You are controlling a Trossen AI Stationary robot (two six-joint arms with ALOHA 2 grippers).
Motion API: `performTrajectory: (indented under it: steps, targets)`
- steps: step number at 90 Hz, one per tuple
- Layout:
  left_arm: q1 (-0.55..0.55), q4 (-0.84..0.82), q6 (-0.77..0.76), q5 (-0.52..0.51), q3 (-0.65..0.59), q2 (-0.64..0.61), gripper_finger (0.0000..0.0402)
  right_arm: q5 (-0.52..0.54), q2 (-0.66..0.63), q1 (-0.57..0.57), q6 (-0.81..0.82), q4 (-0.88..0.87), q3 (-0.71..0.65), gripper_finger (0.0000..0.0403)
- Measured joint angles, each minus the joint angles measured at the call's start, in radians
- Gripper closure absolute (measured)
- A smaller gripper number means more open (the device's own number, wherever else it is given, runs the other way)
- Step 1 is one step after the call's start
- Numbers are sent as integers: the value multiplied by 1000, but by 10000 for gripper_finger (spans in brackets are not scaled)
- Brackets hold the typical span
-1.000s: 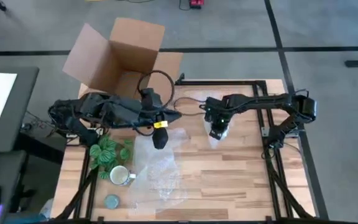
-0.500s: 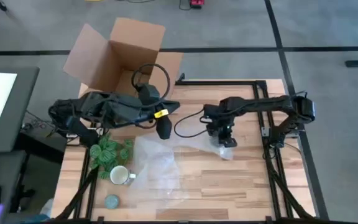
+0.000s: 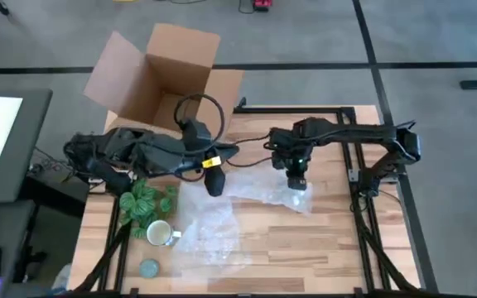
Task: Wrap mug
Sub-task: Wrap the green mug with bubble wrap
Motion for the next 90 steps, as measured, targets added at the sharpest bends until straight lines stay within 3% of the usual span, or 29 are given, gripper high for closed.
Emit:
performTrajectory:
  steps: [23,38,64,90]
  targets:
    - [-67,-29,3,4,0,0,402,135,0,3,258,226,-239,403]
    - [-106,-32,-4,5,0,0,402,184,-6,7,308,296,-343,403]
    - [-152,-35,-31,-31,-3,20,402,221,-6,40,311,332,-366,403]
    - [-211,-20,-182,-43,-9,118,402,234,-5,59,265,359,-368,403]
